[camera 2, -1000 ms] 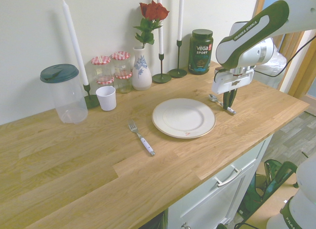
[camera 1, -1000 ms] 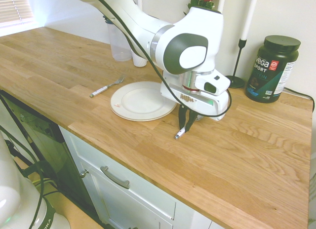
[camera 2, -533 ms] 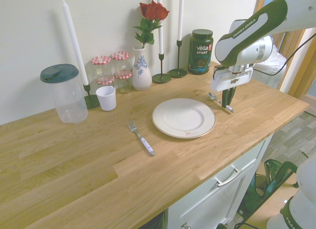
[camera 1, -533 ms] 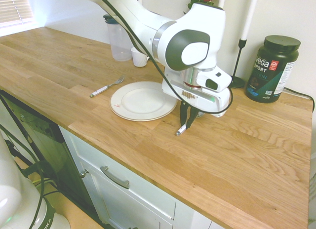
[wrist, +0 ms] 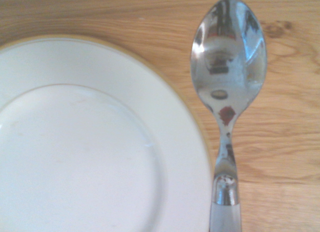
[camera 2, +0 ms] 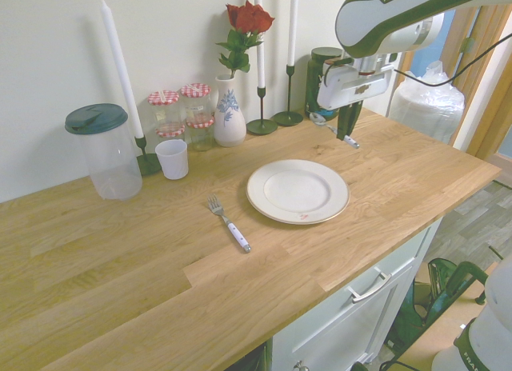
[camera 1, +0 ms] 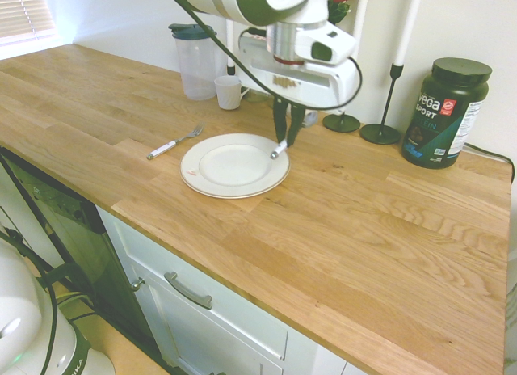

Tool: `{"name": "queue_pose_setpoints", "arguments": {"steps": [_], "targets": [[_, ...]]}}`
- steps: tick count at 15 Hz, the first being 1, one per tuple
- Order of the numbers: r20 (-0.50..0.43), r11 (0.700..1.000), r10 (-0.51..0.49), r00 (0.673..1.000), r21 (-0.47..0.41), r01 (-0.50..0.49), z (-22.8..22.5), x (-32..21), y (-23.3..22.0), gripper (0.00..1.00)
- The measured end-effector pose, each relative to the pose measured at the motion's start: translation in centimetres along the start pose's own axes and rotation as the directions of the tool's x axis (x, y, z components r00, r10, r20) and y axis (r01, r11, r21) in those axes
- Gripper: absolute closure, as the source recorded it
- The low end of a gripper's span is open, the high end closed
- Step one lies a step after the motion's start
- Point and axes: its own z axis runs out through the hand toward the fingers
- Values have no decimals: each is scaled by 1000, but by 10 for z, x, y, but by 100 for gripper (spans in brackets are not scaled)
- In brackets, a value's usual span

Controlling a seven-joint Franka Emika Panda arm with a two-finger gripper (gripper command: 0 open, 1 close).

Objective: Put the spoon into the plate

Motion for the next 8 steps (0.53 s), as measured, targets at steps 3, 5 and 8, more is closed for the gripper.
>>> {"name": "queue_pose_setpoints", "arguments": {"steps": [3,5,8], "targets": [[5,996,-94,996,8,94,9,-48,-50,100],[1,990,-139,990,8,139,19,-70,-67,100],[11,990,-138,990,8,138,26,-83,-76,100]]}}
